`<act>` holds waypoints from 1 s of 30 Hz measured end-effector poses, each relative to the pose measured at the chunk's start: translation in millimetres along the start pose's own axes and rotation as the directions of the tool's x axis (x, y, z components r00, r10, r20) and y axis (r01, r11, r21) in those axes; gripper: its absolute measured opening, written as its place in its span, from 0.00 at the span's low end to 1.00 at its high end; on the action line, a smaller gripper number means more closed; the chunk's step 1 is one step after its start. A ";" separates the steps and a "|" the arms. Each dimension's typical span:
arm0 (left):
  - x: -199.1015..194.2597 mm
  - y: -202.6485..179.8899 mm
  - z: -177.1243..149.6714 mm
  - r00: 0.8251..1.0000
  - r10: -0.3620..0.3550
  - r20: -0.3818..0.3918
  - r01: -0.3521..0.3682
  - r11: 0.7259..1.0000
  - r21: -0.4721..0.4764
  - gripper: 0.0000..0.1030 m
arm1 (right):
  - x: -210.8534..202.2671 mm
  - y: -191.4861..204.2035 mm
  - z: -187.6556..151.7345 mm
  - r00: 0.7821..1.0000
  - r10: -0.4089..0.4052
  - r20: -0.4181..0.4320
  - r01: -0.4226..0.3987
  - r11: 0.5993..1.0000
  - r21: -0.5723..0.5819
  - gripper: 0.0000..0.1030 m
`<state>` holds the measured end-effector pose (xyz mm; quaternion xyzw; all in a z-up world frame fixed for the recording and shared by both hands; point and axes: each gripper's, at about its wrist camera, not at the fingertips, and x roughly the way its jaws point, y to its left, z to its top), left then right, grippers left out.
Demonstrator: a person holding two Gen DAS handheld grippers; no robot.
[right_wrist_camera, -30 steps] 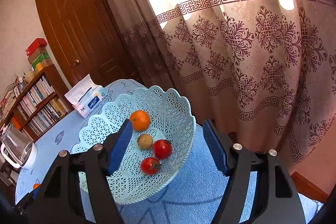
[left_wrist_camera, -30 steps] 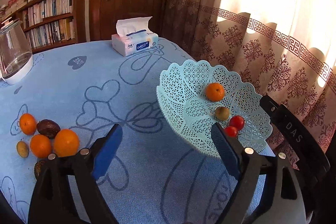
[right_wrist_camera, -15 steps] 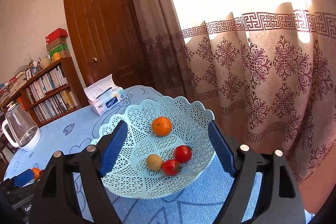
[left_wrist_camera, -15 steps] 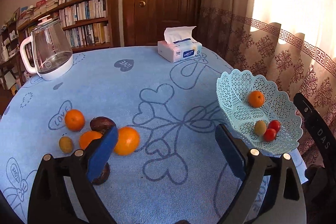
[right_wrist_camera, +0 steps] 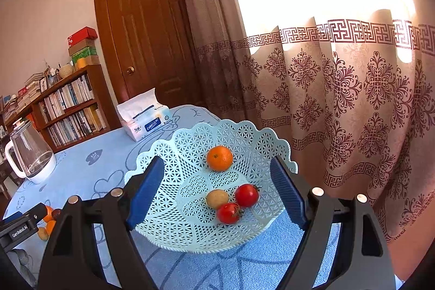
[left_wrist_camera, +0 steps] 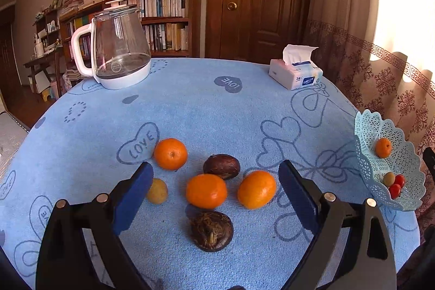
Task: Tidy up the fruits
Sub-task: 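Open the left tool in the basket and withdraw toward the fruits, then grasp an orange with the left tool and lift it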
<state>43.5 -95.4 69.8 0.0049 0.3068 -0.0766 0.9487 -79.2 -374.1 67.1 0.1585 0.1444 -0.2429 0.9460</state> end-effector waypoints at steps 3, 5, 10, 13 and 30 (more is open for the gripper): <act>5.1 12.3 6.1 1.000 0.021 -0.002 -0.021 1.000 -0.007 0.90 | 0.0 0.0 -0.2 1.000 0.001 0.000 -0.001 1.000 0.000 0.79; 11.5 19.5 10.8 0.999 0.032 -0.013 -0.032 0.999 -0.010 0.90 | 0.0 0.2 -0.4 1.000 0.001 -0.001 -0.001 1.000 -0.002 0.79; 37.5 39.6 21.6 0.996 0.004 -0.085 -0.008 0.999 -0.053 0.83 | 1.1 1.1 -1.1 1.000 0.001 -0.004 -0.001 1.000 -0.008 0.79; 56.3 50.4 25.8 0.988 -0.049 -0.149 0.035 0.995 -0.094 0.72 | 2.3 1.5 -1.0 1.000 0.001 -0.007 -0.001 1.000 -0.011 0.79; 98.4 66.6 16.7 0.968 -0.107 -0.228 0.075 0.987 -0.145 0.39 | 5.1 6.0 -4.4 1.000 -0.007 -0.013 0.007 0.999 -0.041 0.79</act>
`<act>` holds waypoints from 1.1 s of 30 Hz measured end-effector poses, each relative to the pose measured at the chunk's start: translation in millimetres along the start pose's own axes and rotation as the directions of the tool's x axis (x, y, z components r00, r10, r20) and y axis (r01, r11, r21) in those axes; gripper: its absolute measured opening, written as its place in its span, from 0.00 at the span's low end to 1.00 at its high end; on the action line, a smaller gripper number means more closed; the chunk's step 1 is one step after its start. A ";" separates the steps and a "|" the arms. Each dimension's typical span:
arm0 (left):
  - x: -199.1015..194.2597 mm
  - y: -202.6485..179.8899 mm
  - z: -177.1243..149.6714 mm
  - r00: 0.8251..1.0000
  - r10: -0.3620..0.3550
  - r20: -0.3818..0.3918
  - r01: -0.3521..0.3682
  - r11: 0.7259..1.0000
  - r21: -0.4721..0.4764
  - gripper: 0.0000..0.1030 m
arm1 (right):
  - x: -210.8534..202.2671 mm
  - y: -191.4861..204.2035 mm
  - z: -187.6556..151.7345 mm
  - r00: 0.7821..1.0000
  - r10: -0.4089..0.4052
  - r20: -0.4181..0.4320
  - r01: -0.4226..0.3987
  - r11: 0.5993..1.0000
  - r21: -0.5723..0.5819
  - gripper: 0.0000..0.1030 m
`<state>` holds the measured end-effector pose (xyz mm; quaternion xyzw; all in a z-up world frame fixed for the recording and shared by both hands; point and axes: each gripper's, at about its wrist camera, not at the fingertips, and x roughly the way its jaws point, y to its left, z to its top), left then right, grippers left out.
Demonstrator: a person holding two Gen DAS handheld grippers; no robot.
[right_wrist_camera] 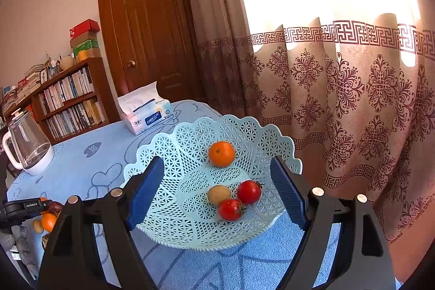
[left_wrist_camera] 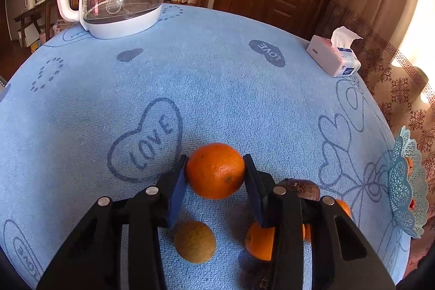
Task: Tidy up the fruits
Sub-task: 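Grasp an orange with the left tool and lift it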
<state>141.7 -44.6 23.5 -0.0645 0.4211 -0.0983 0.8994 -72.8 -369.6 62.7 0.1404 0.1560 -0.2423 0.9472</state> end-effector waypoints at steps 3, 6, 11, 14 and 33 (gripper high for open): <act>-2.2 1.4 -1.5 1.000 -0.015 0.012 0.015 1.000 -0.004 0.39 | -0.8 1.0 -0.7 1.000 -0.003 0.005 0.003 1.000 -0.008 0.79; -7.1 5.5 -2.7 0.999 -0.038 0.027 0.039 0.999 -0.021 0.38 | -1.9 1.0 -1.4 1.000 -0.013 0.011 0.013 1.000 -0.010 0.79; -17.1 12.1 -4.7 0.997 -0.031 0.071 0.034 0.999 -0.041 0.38 | -2.9 4.3 -3.3 0.999 -0.035 0.022 0.036 0.999 -0.025 0.79; -23.1 16.6 -6.5 0.995 -0.008 0.101 0.014 0.999 -0.051 0.38 | -3.8 7.3 -4.4 0.998 -0.051 0.030 0.052 0.998 -0.039 0.79; -33.2 29.4 -7.5 0.986 0.037 0.161 -0.017 0.992 -0.123 0.39 | -19.3 71.9 -15.7 0.993 -0.087 0.085 0.109 0.946 -0.306 0.79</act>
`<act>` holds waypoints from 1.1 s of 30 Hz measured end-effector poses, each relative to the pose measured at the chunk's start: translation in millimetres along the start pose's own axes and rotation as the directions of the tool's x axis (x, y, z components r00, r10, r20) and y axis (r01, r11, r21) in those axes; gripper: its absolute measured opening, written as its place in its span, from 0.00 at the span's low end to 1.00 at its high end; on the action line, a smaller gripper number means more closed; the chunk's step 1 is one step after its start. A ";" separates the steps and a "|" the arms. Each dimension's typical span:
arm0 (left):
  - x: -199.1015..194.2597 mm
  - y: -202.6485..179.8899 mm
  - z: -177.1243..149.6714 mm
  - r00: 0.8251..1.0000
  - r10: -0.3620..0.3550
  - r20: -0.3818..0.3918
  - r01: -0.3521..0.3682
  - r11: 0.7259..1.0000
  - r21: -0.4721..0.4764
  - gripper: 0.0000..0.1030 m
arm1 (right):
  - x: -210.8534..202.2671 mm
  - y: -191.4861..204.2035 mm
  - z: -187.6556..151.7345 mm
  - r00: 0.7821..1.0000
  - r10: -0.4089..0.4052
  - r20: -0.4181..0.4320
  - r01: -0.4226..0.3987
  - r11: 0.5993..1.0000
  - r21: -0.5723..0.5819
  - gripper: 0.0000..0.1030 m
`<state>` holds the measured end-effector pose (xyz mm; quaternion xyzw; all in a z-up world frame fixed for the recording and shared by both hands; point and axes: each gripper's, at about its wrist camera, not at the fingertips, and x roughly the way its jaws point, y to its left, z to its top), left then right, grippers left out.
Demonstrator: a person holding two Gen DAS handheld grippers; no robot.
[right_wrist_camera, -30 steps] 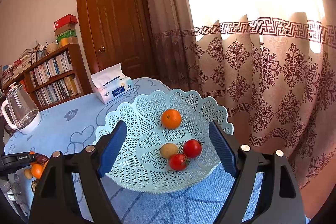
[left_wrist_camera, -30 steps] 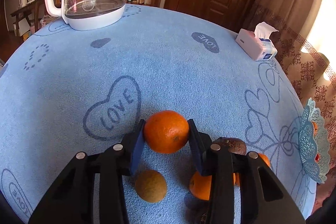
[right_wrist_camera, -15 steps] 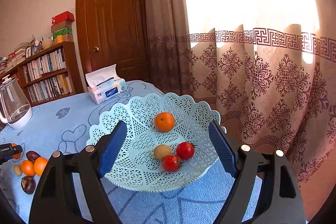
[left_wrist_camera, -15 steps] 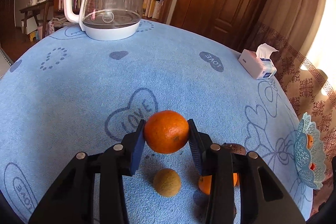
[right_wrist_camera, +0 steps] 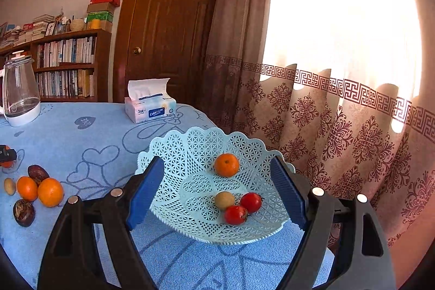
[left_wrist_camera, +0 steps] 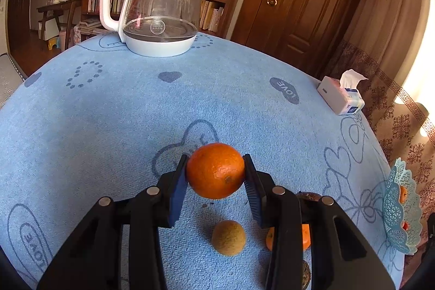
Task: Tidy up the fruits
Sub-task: 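Grasp an orange with the left tool and lift it, then grasp another orange with the right tool while the left tool holds its orange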
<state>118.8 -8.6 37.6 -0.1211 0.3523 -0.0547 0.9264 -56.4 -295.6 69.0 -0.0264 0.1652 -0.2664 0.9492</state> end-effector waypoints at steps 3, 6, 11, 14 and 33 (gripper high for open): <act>-0.8 1.1 0.3 1.000 0.003 0.002 -0.003 1.000 -0.006 0.39 | -1.6 24.8 5.9 0.993 0.107 -0.039 -0.109 0.993 -0.036 0.79; -1.5 2.3 0.8 1.000 0.001 0.003 -0.001 1.000 -0.009 0.39 | -2.1 55.8 11.1 0.973 0.215 -0.080 -0.221 0.971 -0.088 0.79; -2.0 7.9 3.0 1.000 0.001 -0.001 -0.001 0.999 -0.032 0.39 | 11.6 104.1 11.3 0.874 0.423 -0.240 -0.454 0.886 -0.090 0.79; -2.3 11.6 4.1 1.000 0.002 -0.003 -0.002 0.999 -0.044 0.39 | 23.6 126.2 4.1 0.816 0.479 -0.322 -0.521 0.852 -0.053 0.79; 1.0 11.9 3.2 1.000 -0.005 -0.015 0.004 0.999 -0.041 0.39 | 68.7 162.7 -16.1 0.666 0.564 -0.489 -0.617 0.784 0.064 0.46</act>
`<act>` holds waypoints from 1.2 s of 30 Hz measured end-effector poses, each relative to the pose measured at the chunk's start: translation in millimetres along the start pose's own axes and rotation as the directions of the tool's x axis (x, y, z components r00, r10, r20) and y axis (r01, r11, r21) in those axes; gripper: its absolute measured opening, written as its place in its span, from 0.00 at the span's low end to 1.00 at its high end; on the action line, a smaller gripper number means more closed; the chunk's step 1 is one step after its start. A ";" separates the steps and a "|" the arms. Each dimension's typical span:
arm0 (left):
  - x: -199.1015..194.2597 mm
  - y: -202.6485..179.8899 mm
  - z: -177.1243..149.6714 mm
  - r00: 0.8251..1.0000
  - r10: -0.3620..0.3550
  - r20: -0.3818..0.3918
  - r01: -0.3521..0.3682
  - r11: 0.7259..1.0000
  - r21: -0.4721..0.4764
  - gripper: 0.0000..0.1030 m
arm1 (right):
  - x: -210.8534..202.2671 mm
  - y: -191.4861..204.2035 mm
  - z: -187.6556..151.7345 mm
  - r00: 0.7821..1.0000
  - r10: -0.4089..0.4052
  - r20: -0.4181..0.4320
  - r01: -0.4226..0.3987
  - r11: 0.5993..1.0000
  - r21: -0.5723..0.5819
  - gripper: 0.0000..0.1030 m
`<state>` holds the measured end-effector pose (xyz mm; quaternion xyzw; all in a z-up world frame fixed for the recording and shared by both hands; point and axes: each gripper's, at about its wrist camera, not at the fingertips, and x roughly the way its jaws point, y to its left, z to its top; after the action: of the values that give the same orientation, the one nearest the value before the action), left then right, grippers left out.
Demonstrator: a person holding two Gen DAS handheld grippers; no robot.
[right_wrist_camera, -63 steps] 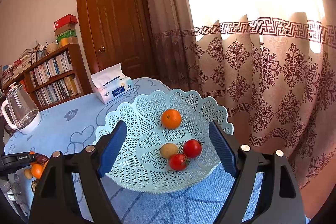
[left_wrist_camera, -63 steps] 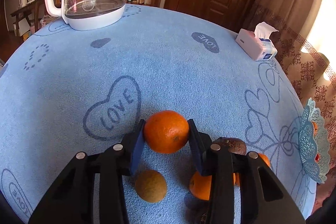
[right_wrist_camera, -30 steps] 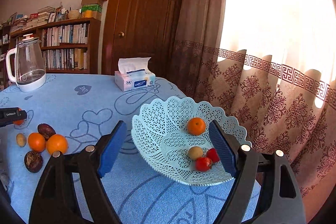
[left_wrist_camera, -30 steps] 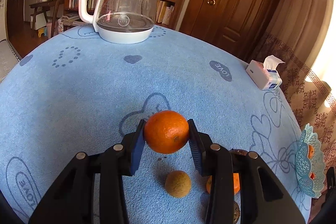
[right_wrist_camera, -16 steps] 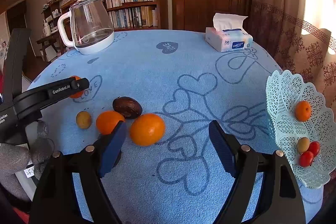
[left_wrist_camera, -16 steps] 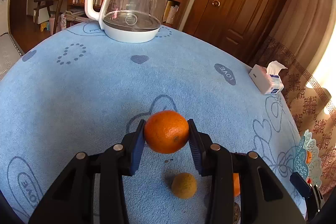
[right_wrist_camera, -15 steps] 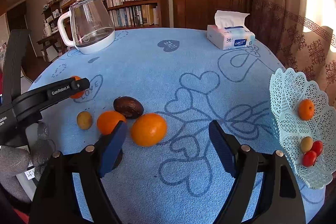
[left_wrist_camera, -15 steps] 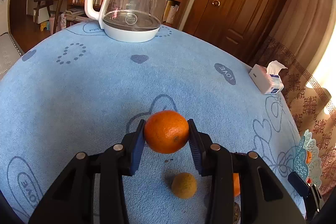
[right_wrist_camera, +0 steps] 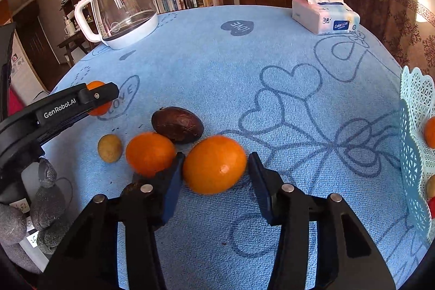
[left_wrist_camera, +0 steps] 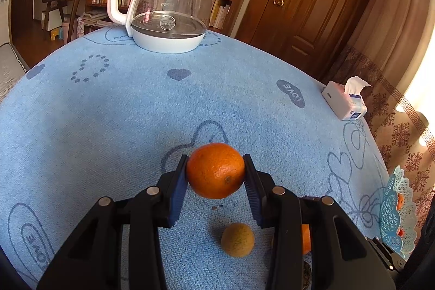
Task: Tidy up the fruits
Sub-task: 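Grasp another orange with the right tool while the left tool holds its orange, then carry the orange into the basket and open the right tool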
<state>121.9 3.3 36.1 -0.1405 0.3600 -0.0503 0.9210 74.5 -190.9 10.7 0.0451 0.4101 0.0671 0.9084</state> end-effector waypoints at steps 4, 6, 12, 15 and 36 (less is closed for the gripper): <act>0.0 -0.4 0.0 1.000 -0.003 0.001 0.003 1.000 0.003 0.39 | -1.4 0.6 0.0 1.000 0.001 0.002 -0.001 1.000 -0.001 0.44; -0.2 -0.6 0.1 1.000 -0.005 0.001 0.005 1.000 0.002 0.39 | -2.8 1.2 -0.2 1.000 -0.001 0.004 0.001 1.000 0.003 0.44; -0.7 -1.6 0.1 1.000 -0.008 0.002 0.008 1.000 0.003 0.39 | -9.8 1.8 -2.1 1.000 -0.008 0.020 0.008 1.000 0.015 0.44; -2.0 -2.4 0.1 1.000 -0.015 0.005 0.014 1.000 0.004 0.39 | -15.4 0.1 -1.9 0.999 -0.016 0.034 0.015 1.000 0.025 0.44; -3.9 -7.2 -1.8 1.000 -0.031 0.003 0.031 0.999 0.010 0.39 | -87.3 -67.4 3.8 0.964 -0.193 0.185 0.146 0.959 0.241 0.44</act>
<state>117.8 -3.2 39.5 -0.1415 0.3561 -0.0660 0.9213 26.0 -271.4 68.5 0.1192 0.3210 -0.0633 0.9374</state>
